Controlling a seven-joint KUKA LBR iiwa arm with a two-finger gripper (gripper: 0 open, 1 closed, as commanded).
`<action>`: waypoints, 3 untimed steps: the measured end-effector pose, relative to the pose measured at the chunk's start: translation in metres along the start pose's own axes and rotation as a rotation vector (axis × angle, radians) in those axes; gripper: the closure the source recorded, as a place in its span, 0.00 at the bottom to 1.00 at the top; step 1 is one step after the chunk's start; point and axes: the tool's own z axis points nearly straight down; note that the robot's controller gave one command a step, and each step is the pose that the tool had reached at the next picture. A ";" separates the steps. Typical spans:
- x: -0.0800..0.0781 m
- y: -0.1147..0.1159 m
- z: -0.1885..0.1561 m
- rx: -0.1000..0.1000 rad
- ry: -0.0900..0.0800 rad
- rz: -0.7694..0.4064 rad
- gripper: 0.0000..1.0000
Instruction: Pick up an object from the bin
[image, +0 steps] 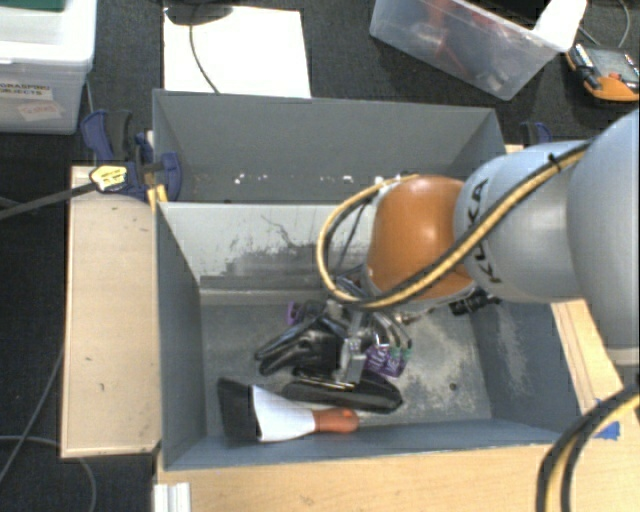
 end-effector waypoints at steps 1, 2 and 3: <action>0.021 -0.027 0.014 -0.006 -0.055 -0.083 0.00; 0.034 -0.017 0.021 -0.022 -0.079 0.290 0.00; 0.011 0.029 0.023 -0.031 -0.084 0.429 1.00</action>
Offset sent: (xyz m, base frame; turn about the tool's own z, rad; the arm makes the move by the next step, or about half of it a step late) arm -0.0501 -0.0188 -0.0358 0.2891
